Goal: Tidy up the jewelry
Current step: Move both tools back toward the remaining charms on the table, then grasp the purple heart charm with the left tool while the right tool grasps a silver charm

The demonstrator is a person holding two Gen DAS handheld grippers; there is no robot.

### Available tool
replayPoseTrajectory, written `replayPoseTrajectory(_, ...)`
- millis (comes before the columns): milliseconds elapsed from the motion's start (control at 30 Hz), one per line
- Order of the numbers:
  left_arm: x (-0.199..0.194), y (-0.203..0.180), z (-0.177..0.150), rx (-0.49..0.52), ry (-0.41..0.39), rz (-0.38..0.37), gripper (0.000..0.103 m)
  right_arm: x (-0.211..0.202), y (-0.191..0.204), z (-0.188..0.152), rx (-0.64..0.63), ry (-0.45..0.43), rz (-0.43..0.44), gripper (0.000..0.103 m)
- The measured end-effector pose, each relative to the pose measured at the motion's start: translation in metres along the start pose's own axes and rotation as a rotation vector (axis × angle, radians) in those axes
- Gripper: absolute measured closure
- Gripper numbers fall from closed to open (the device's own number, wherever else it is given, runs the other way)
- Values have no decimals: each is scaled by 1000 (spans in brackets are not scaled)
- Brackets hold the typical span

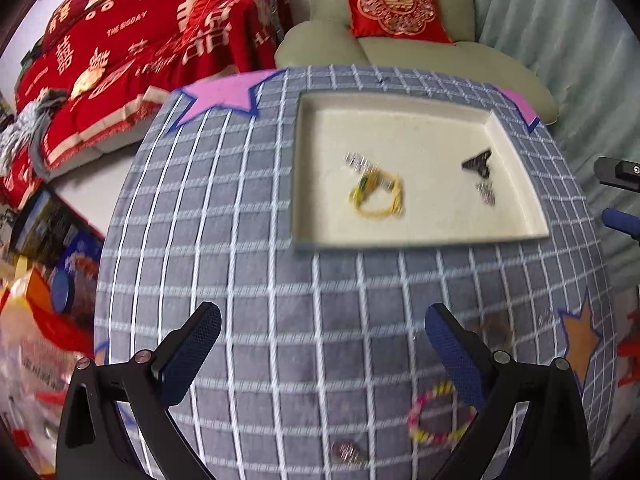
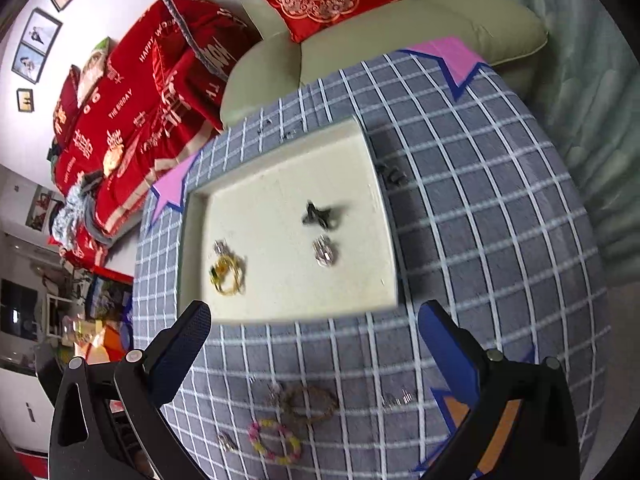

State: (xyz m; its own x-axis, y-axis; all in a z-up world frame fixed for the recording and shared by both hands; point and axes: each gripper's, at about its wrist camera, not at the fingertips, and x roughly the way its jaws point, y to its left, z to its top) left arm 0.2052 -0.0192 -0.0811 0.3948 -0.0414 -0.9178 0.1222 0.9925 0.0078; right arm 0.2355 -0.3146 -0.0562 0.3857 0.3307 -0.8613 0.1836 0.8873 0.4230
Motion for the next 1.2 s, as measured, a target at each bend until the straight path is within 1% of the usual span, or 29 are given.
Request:
replayPoseTrajectory(200, -1, 17, -43, -36, 74, 2, 0, -6, -10, -33, 10, 40, -37, 0)
replayPoseTrajectory(400, 0, 23, -78, -53, 129, -3, 0, -5, -19, -69, 25, 97, -68, 0)
replayPoseTrajectory(500, 3, 21, -90, -42, 150, -6, 0, -5, -20, -86, 9, 118, -100, 0)
replayPoseTrajectory(633, 9, 19, -101, -44, 173, -2, 0, 1, -26, -102, 19, 154, -134, 0)
replayPoseTrajectory(800, 17, 18, -113, -67, 190, -1, 0, 11, -35, -113, 30, 187, -187, 0)
replayPoseTrajectory(1000, 21, 17, -118, -82, 185, 1, 0, 23, -43, -112, 40, 199, -231, 0)
replayPoseTrajectory(1033, 22, 16, -119, -84, 185, 2, 0, 25, -45, -112, 43, 200, -234, 1)
replayPoseTrajectory(1067, 24, 16, -118, -86, 192, 1, 6, 27, -45, -111, 44, 201, -236, 4)
replayPoseTrajectory(1133, 28, 16, -124, -95, 201, -1, 6, 31, -47, -109, 37, 204, -246, 7)
replayPoseTrajectory(1200, 30, 14, -124, -99, 199, -2, 6, 36, -46, -108, 31, 206, -257, 8)
